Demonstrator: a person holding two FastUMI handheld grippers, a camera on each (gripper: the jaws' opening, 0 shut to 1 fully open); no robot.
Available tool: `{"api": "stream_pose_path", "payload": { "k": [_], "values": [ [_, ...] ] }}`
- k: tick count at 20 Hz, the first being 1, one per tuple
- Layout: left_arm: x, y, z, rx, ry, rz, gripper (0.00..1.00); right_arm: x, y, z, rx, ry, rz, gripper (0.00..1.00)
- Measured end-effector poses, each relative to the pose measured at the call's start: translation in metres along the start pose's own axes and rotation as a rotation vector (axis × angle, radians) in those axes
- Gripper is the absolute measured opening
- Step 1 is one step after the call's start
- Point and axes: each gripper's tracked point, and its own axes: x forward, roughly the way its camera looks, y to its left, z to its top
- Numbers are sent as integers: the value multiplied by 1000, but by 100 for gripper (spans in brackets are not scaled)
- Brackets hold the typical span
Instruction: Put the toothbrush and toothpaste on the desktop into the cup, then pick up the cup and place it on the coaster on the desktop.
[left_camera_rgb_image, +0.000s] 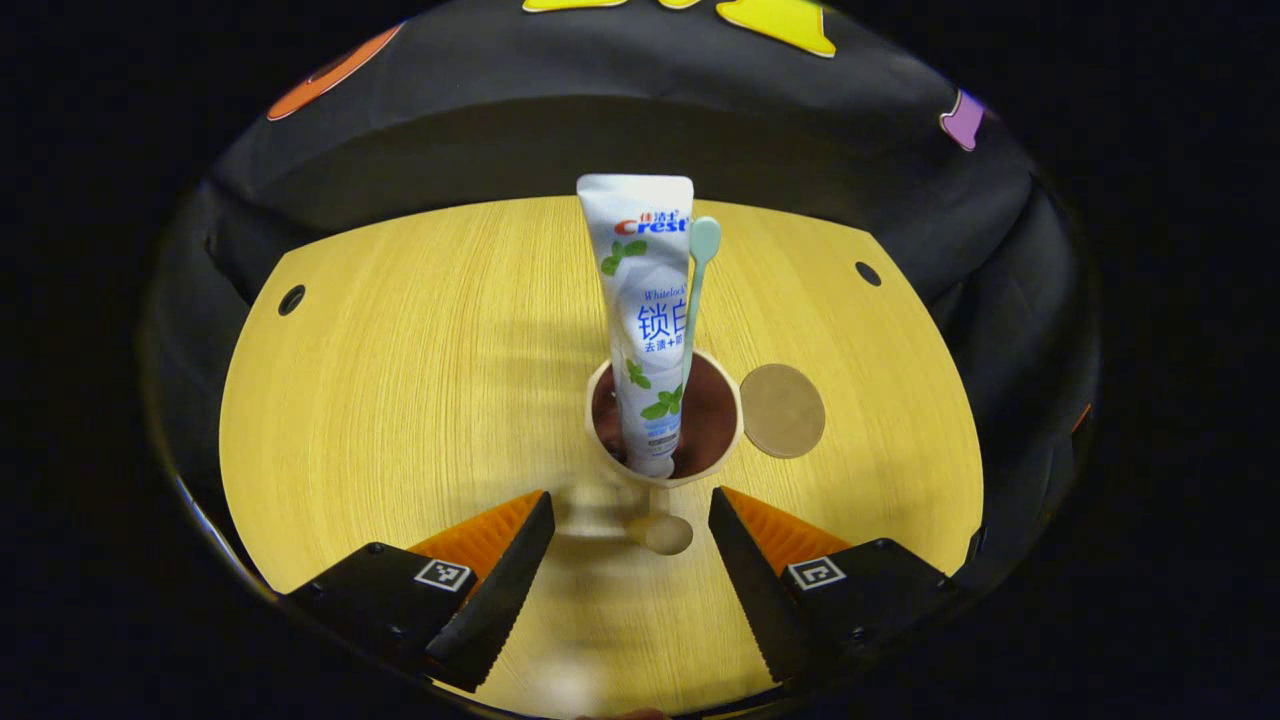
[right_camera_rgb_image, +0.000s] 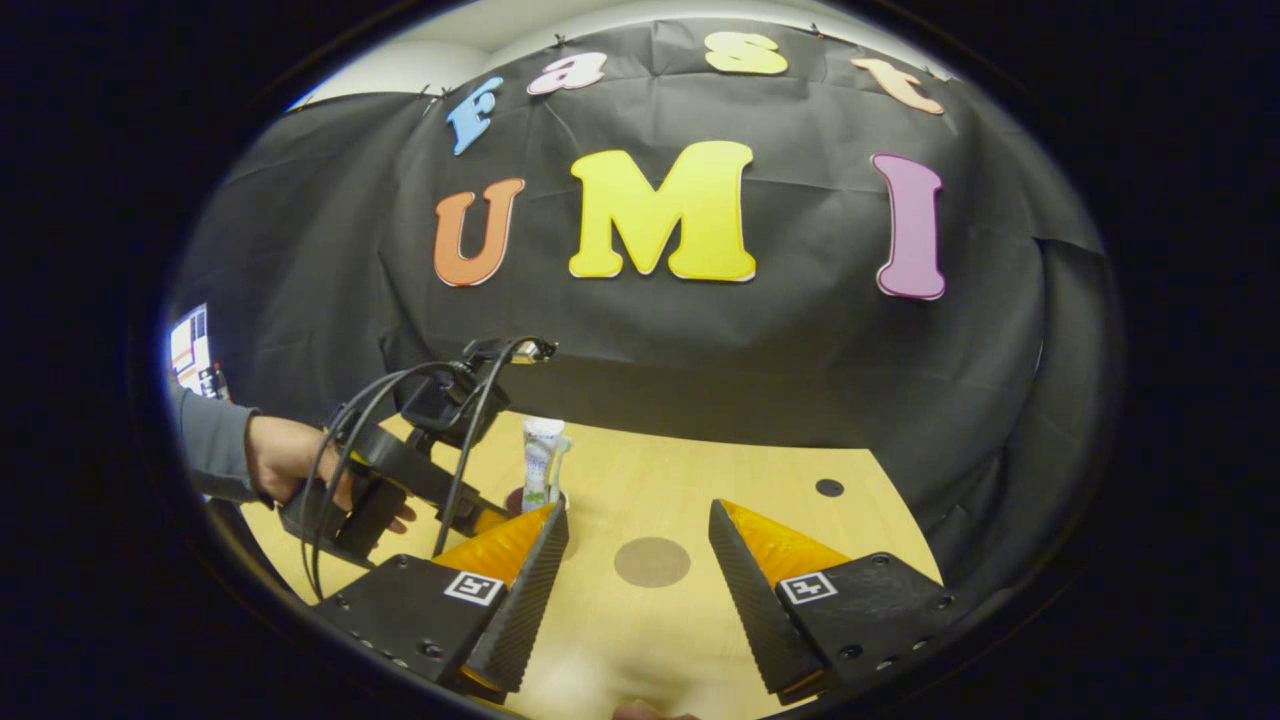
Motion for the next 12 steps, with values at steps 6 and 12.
{"api": "stream_pose_path", "payload": {
  "k": [6,12],
  "values": [
    [15,5,12,15,104,58,92,-6,-14,-7,21,21,12,85],
    [20,16,30,11,213,108,50,-6,-31,-10,35,26,8,85]
  ]
}}
